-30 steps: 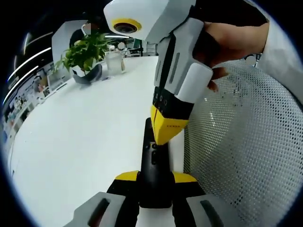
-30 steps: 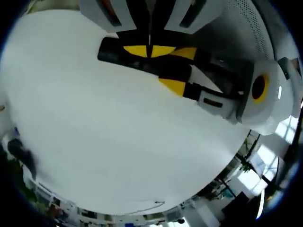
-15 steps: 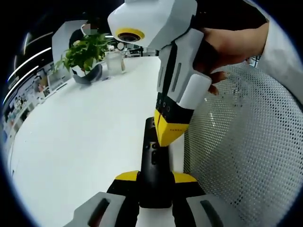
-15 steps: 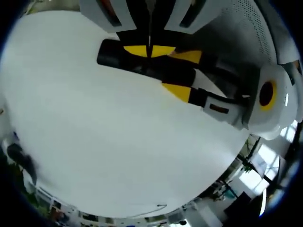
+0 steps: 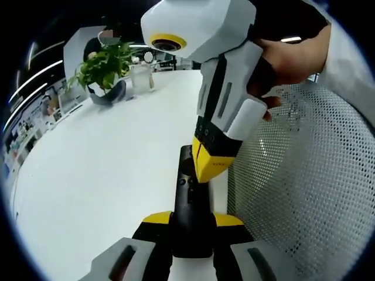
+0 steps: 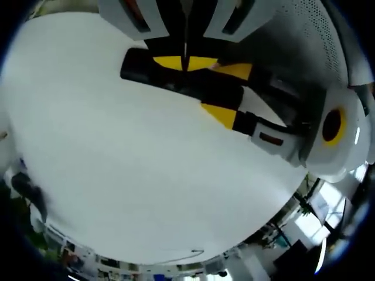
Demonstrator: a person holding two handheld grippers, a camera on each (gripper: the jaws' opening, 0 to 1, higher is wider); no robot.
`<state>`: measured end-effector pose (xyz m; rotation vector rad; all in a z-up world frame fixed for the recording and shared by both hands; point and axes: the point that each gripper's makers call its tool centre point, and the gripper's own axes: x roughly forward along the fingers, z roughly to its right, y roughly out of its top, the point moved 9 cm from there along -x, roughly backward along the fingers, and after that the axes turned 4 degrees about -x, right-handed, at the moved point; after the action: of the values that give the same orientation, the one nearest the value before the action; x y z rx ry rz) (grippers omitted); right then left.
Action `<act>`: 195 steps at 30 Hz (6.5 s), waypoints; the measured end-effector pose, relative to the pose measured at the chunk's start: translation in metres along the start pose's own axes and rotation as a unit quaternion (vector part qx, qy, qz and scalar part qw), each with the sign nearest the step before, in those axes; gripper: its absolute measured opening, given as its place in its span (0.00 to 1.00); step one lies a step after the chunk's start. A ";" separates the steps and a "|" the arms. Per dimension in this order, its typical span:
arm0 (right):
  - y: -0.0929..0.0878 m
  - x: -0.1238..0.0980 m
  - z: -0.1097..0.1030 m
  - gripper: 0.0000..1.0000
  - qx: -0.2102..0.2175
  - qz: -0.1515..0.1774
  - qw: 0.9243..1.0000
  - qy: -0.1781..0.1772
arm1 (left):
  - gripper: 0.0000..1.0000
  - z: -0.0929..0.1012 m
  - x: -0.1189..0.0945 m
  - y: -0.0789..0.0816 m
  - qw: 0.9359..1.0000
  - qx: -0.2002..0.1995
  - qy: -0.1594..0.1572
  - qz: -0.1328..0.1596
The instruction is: Press the specified remote control buttons in sequence, fully releasing each button before pressing the next.
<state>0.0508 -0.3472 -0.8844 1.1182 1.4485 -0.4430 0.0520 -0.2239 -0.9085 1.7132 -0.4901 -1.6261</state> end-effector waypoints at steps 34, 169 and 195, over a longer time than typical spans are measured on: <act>0.001 0.000 -0.001 0.00 0.010 -0.004 1.000 0.010 | 0.24 0.000 0.000 0.000 1.000 -0.004 0.000 0.000; 0.034 0.000 0.005 0.00 -0.078 -0.041 0.996 0.024 | 0.24 -0.009 0.002 0.005 1.000 -0.003 -0.003 -0.006; 0.027 0.008 0.000 0.00 -0.112 -0.027 0.993 0.007 | 0.24 -0.011 0.004 0.005 1.000 -0.004 -0.005 -0.005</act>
<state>0.0746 -0.3315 -0.8831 0.9061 1.5042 -0.3022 0.0643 -0.2270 -0.9084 1.7061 -0.4801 -1.6423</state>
